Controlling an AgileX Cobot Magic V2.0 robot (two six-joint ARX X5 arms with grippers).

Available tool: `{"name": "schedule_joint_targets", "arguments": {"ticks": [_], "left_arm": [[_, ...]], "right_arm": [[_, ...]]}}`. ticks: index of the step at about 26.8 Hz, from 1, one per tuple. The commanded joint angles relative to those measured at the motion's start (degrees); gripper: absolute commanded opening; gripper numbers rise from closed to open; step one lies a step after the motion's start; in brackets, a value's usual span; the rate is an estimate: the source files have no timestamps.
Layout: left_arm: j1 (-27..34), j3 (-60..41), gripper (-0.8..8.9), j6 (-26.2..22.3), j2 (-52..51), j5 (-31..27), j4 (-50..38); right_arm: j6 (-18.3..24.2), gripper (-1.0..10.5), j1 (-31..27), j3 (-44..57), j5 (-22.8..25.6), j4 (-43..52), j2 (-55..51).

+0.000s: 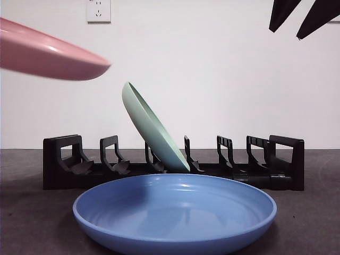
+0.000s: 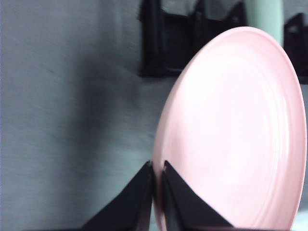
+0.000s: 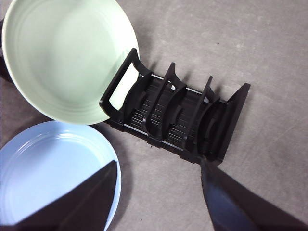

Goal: Place the plate

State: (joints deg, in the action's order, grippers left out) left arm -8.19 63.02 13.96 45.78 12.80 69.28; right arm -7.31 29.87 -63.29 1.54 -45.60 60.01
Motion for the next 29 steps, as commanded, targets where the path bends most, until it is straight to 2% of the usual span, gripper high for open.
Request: {"name": "schedule_joint_targets", "arguments": {"ticks": [1, 12, 19, 24, 29], "left_arm": [[-1.11, -3.34, 0.15, 5.44, 0.57, 4.61, -3.19], [-12.48, -18.34, 0.15, 21.11, 1.05, 4.52, -19.26], [-19.28, -18.95, 0.15, 26.77, 3.93, -1.25, -22.01], [-23.45, -18.95, 0.15, 29.31, 8.68, -2.93, -25.46], [-27.65, -18.95, 0.15, 30.77, 14.95, -6.95, -30.23]], "right_arm": [[0.50, 2.7, 0.22, -0.96, -0.02, 0.57, 0.09], [0.59, 2.7, 0.22, -0.96, -0.02, 0.55, -0.31], [0.72, 2.7, 0.22, -0.96, -0.02, 0.57, -0.31], [0.72, 2.7, 0.22, -0.96, -0.02, 0.57, -0.31], [0.74, 2.7, 0.22, -0.96, -0.02, 0.55, -0.31]]}}
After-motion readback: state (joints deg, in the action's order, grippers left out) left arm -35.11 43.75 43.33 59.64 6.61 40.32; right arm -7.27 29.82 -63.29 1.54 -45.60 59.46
